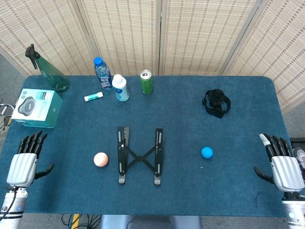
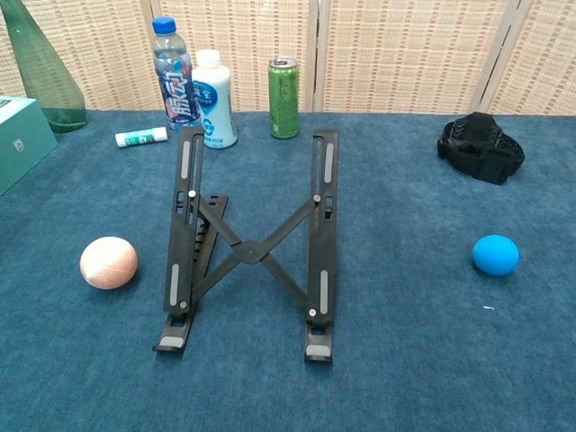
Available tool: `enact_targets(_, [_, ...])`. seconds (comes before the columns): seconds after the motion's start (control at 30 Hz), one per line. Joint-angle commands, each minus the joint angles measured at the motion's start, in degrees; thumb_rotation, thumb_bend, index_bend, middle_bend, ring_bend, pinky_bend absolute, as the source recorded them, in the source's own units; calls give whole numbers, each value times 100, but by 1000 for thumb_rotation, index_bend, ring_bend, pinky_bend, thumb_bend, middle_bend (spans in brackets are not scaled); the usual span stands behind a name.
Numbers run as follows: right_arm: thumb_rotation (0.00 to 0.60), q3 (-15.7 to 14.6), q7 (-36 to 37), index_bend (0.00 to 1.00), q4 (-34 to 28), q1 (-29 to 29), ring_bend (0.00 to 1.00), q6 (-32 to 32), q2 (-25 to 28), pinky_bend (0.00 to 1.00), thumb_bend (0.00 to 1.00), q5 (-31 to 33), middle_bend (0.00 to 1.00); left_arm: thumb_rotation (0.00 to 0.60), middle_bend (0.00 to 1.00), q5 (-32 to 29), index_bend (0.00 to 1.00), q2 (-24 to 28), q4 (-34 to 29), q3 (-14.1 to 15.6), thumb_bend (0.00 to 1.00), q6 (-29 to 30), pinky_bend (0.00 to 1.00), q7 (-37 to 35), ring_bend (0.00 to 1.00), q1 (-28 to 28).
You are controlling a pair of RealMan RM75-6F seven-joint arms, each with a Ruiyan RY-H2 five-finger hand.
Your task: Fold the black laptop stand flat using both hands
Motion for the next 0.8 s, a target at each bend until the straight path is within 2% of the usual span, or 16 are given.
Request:
enact_targets(0.03, [600, 2, -9, 0, 0, 9, 0, -17, 2, 0, 146, 8, 100, 600, 0, -27, 0, -7, 5, 3, 187, -21, 0, 4, 0, 1])
enact_targets(0.53, [600, 80, 116, 0, -63, 249, 0, -261, 62, 0, 146, -78, 100, 600, 0, -20, 0, 7, -8, 13, 187, -13, 0, -6, 0, 19])
enact_targets(0.8, [600, 112, 939, 0, -211, 614, 0, -710, 139, 0, 146, -318, 100, 600, 0, 38, 0, -58, 18, 23, 187, -53, 0, -35, 0, -19])
